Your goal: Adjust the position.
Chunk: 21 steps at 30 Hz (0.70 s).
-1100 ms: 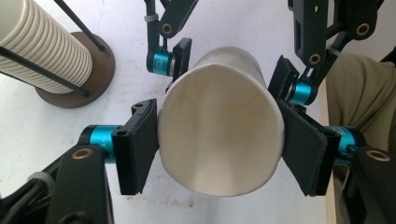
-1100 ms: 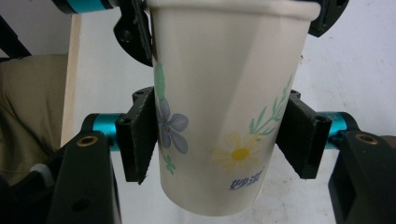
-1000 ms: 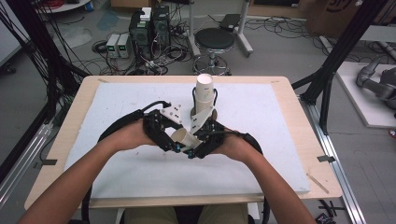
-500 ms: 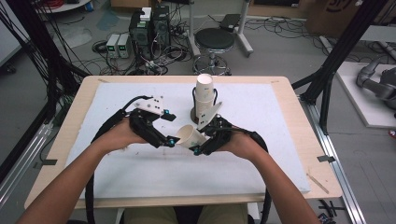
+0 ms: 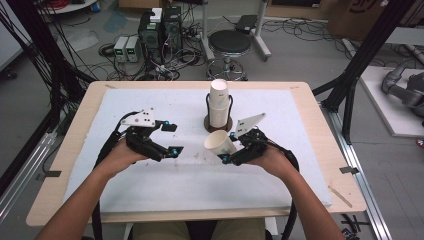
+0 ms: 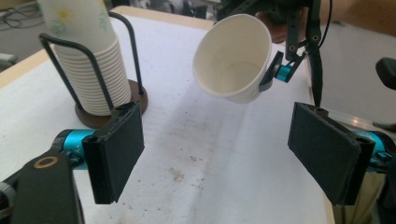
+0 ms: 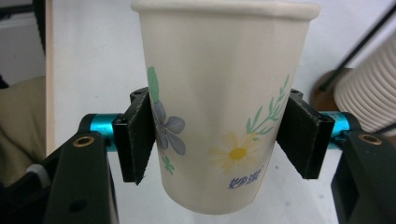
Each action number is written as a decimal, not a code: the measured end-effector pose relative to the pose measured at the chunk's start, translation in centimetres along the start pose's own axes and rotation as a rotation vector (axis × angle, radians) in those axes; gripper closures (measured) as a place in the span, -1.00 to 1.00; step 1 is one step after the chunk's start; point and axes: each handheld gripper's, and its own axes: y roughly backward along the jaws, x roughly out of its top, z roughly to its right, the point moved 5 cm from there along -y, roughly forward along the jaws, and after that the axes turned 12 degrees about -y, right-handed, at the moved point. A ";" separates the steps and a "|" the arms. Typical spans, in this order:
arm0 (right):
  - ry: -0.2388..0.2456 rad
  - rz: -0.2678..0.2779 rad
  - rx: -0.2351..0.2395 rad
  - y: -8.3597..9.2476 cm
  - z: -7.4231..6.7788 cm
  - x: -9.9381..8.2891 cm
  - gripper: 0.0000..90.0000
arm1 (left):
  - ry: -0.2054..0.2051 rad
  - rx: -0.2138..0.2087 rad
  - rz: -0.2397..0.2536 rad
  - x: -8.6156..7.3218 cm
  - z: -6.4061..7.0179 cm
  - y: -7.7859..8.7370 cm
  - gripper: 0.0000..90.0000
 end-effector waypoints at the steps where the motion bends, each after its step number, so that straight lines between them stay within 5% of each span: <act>1: -0.007 0.017 -0.007 0.3 0.2 -0.4 -0.24 | 0.004 0.010 0.008 -0.3 0.0 0.2 -0.59; 12: -0.114 0.255 -0.083 2.5 1.5 -4.2 -0.24 | 0.050 0.114 0.078 -3.6 0.3 0.9 -0.59; 21: -0.163 0.344 -0.162 3.4 2.3 -6.0 -0.25 | 0.070 0.253 0.148 -5.6 -0.4 2.1 -0.59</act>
